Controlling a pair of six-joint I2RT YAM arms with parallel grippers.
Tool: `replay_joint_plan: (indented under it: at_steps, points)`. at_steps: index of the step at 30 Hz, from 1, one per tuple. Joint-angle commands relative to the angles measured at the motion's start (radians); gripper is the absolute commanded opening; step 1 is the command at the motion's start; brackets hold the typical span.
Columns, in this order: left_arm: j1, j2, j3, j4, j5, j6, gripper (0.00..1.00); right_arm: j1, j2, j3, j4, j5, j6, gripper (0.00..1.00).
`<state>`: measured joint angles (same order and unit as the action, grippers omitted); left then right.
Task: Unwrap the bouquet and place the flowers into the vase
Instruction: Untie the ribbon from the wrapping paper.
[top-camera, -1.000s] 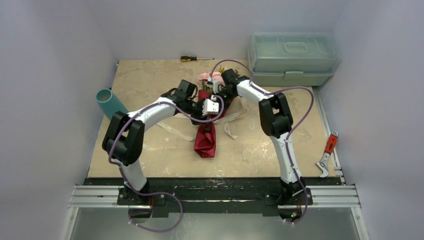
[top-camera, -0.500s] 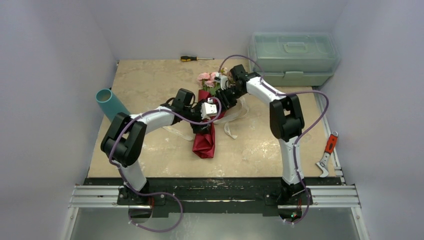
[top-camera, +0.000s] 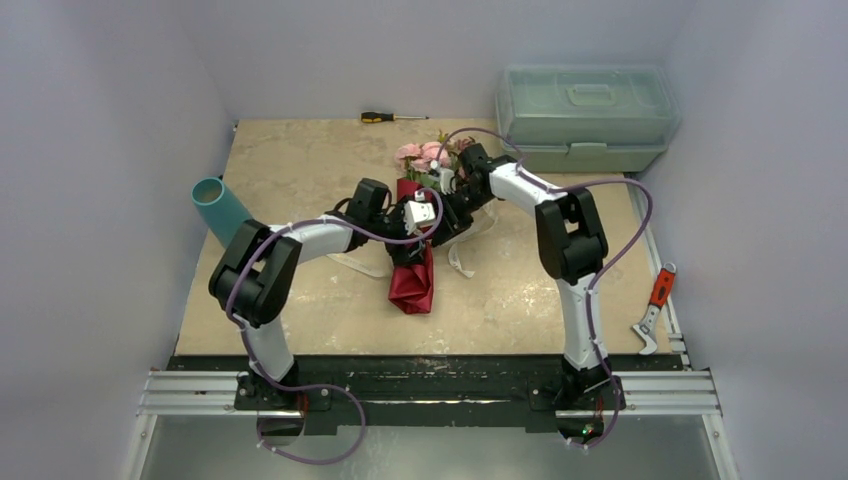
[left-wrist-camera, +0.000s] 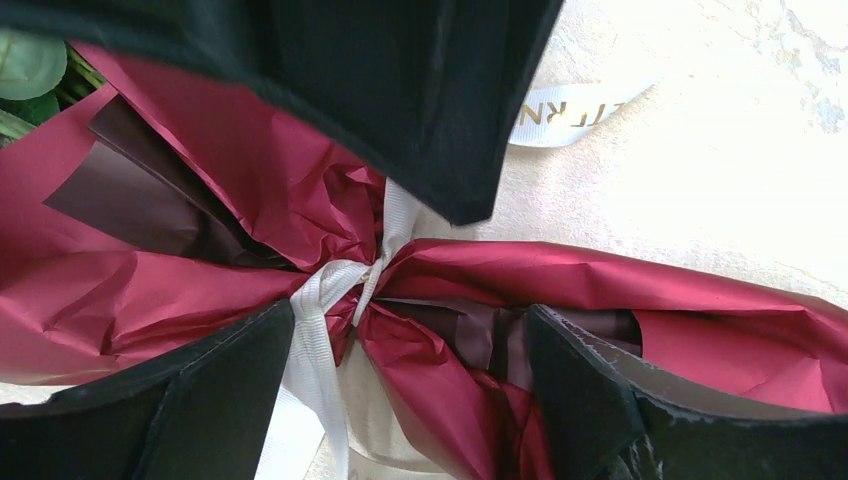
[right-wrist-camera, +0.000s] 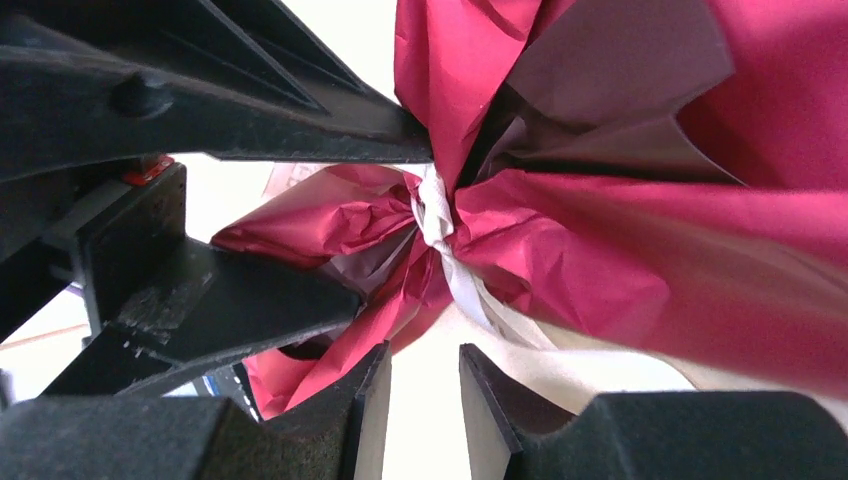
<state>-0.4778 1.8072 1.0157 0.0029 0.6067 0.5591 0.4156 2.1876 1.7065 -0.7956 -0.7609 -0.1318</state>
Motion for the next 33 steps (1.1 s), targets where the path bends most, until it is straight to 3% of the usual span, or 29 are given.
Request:
replay_joint_plan:
  at_steps: [1,8,9,11,12,20,21,23,28,30,33]
  points:
    - [0.008,0.028,0.025,0.019,0.036,-0.042,0.87,0.017,0.053,0.037,0.041,-0.053,0.061,0.35]
    - [0.010,0.002,-0.002,0.147,0.050,-0.216,0.89,0.018,0.106,0.082,0.001,-0.099,0.052,0.33]
    - [0.010,-0.005,-0.011,0.171,0.051,-0.239,0.98,0.018,0.107,0.083,0.001,-0.104,0.051,0.26]
    - [0.010,-0.018,-0.024,0.188,0.054,-0.253,1.00,0.018,0.104,0.079,0.010,-0.102,0.047,0.03]
    - [0.010,-0.029,-0.035,0.195,0.053,-0.255,1.00,0.018,0.100,0.077,0.012,-0.097,0.044,0.00]
    - [0.089,-0.184,-0.060,0.206,0.105,-0.312,0.97,0.001,-0.003,0.056,-0.068,-0.007,-0.107,0.00]
    - [0.115,-0.183,-0.047,0.189,0.121,-0.302,0.94,-0.003,-0.021,0.051,-0.070,-0.003,-0.114,0.00]
    - [0.157,-0.160,-0.004,0.114,0.170,-0.256,0.87,-0.015,-0.048,0.049,-0.081,0.000,-0.127,0.11]
    - [0.197,-0.102,0.045,-0.090,0.189,0.012,0.69,-0.052,-0.074,0.049,-0.066,0.048,-0.121,0.33]
    - [0.187,-0.094,0.055,-0.101,0.195,0.071,0.70,-0.057,-0.062,0.072,-0.057,0.054,-0.107,0.34]
    - [0.164,-0.081,0.074,-0.076,0.203,0.085,0.85,-0.056,-0.057,0.094,-0.018,0.048,-0.059,0.37]
